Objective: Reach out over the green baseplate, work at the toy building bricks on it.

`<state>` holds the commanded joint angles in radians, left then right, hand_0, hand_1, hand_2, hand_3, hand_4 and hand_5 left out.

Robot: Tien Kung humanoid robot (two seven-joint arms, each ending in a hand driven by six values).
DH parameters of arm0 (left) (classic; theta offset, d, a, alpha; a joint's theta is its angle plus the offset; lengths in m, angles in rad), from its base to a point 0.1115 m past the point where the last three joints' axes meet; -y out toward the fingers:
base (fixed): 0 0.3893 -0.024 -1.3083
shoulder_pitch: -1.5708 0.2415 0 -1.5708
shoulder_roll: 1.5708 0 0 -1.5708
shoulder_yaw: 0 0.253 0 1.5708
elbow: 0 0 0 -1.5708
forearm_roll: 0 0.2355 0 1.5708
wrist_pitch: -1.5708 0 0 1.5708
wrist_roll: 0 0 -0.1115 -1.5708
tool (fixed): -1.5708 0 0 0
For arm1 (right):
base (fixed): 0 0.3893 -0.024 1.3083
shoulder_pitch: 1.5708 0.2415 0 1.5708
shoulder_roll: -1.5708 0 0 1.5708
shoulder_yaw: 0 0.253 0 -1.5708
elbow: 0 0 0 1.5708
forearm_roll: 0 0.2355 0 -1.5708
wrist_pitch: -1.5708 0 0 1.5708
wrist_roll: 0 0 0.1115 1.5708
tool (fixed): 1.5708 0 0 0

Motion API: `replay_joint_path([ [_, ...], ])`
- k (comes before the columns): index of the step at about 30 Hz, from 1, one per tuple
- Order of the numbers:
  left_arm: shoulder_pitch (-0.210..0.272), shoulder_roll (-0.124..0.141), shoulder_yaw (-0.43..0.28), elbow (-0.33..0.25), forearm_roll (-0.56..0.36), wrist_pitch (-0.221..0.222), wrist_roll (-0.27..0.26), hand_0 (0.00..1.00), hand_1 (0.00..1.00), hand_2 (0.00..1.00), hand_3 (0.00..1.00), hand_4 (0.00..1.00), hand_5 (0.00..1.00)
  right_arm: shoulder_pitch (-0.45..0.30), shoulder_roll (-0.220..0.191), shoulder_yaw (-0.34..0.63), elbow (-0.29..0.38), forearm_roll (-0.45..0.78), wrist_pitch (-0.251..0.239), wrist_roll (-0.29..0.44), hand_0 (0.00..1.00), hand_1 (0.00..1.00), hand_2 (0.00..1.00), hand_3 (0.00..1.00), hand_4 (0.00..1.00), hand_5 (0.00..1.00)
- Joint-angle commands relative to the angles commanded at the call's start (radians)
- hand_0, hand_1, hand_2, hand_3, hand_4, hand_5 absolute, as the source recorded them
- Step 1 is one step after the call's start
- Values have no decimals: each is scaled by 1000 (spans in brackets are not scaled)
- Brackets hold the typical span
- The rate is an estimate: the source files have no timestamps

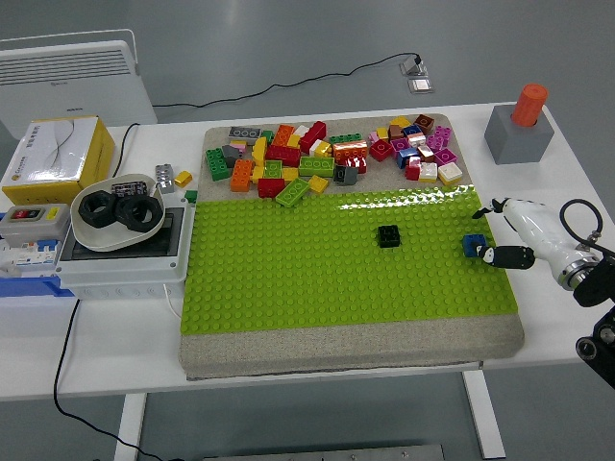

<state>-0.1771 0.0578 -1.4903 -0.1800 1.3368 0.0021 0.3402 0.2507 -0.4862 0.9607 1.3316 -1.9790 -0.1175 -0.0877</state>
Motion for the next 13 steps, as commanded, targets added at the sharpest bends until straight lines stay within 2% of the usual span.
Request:
replay_joint_path([
  [6,-1,1,-1,0,0,0,-1,736,734,711,827,824,998,48,-23,-67,7,-13,42,-32,879,848,823,659,714,258],
  [13,-2,1,-1,0,0,-1,-1,735,735,711,826,824,998,76,-29,-88,-6,-32,66,-52,882,851,826,661,715,264],
])
